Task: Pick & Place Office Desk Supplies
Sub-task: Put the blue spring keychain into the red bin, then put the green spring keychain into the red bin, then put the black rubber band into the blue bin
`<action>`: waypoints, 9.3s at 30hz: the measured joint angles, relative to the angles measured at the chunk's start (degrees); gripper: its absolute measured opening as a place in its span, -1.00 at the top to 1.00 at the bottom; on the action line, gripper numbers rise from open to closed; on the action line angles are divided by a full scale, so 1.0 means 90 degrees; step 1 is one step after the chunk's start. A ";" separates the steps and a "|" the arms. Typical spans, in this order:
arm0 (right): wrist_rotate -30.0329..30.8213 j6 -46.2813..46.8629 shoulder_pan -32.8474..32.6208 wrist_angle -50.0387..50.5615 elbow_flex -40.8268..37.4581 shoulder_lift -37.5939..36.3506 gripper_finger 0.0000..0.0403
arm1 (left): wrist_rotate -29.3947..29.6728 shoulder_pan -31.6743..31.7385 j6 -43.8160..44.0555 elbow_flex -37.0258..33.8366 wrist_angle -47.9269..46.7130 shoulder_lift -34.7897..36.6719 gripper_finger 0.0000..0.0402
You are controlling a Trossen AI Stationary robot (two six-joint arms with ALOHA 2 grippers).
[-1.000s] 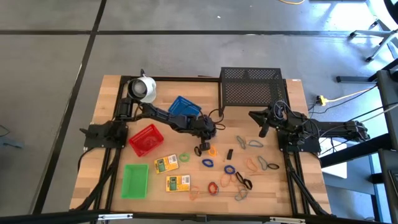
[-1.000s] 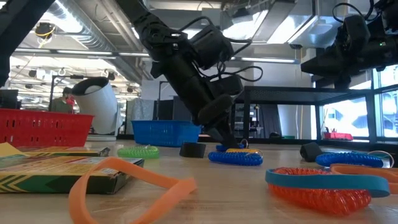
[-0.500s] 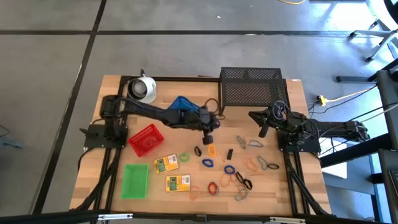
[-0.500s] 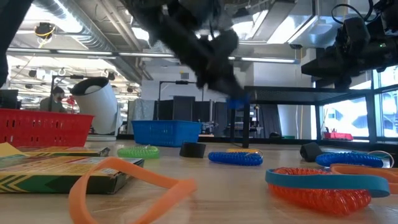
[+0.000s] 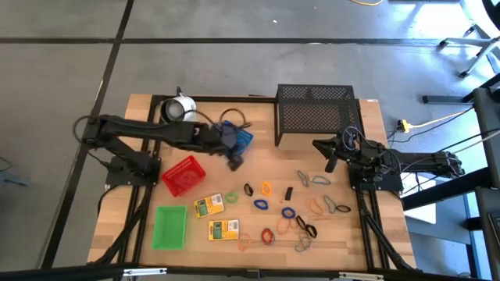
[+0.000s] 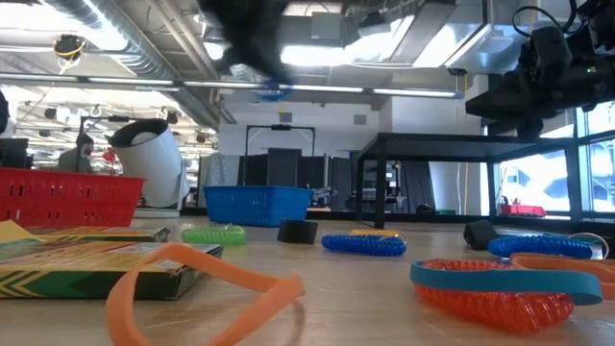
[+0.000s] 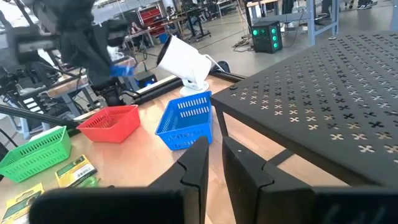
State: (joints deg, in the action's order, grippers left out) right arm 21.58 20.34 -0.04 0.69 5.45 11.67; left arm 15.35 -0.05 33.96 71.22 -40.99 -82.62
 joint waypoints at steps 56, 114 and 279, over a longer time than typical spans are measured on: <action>0.0051 -0.0316 -0.0002 0.0005 0.0000 0.0000 0.75 | -0.1384 -0.0576 0.2921 -0.1571 -0.2929 0.0431 0.34; -0.0773 0.0695 -0.0002 0.0083 0.0000 0.0002 0.75 | -0.2690 -0.1164 -0.3293 -0.0628 0.1718 -0.2301 0.39; -0.0498 0.0515 -0.0002 0.0085 0.0000 0.0007 0.75 | -0.2221 -0.0924 -0.3689 -0.1416 0.4081 -0.2870 0.26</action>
State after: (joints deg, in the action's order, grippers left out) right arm 17.10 24.97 -0.05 1.45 5.45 11.73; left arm -4.64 -8.37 0.75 58.48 -4.26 -108.46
